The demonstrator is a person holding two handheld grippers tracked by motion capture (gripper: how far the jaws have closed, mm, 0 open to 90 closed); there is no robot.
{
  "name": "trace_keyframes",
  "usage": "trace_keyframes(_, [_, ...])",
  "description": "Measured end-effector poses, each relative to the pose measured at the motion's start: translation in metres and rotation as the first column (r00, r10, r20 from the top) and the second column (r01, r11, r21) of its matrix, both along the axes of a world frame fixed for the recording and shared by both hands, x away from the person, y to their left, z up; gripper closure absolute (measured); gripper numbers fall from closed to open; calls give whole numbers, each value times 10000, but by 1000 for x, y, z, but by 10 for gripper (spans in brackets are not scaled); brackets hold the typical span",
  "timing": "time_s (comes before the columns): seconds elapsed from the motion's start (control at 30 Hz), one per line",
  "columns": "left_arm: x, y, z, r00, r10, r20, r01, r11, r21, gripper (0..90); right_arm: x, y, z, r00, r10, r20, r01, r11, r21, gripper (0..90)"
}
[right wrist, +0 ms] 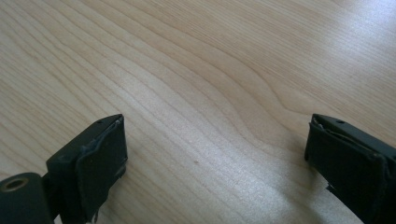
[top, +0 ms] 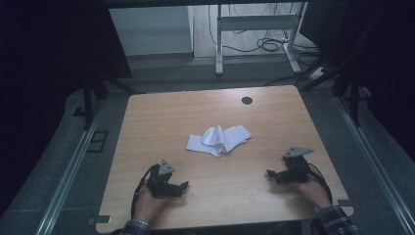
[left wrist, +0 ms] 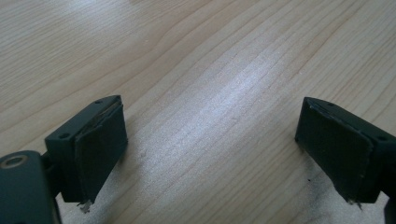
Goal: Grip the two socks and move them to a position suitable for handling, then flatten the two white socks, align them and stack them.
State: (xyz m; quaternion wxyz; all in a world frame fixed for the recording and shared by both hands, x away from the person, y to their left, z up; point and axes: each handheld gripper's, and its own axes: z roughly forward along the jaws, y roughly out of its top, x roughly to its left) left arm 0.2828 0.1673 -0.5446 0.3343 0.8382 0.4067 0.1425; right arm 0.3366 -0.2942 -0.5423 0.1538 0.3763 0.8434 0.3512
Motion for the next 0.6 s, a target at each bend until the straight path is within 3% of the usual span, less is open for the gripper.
trace_keyframes(0.6, [1,-4,-1,9999,-28,-103,29,10000,66,37,0,3,1,9997,-255,-52,254,9996,-75,50])
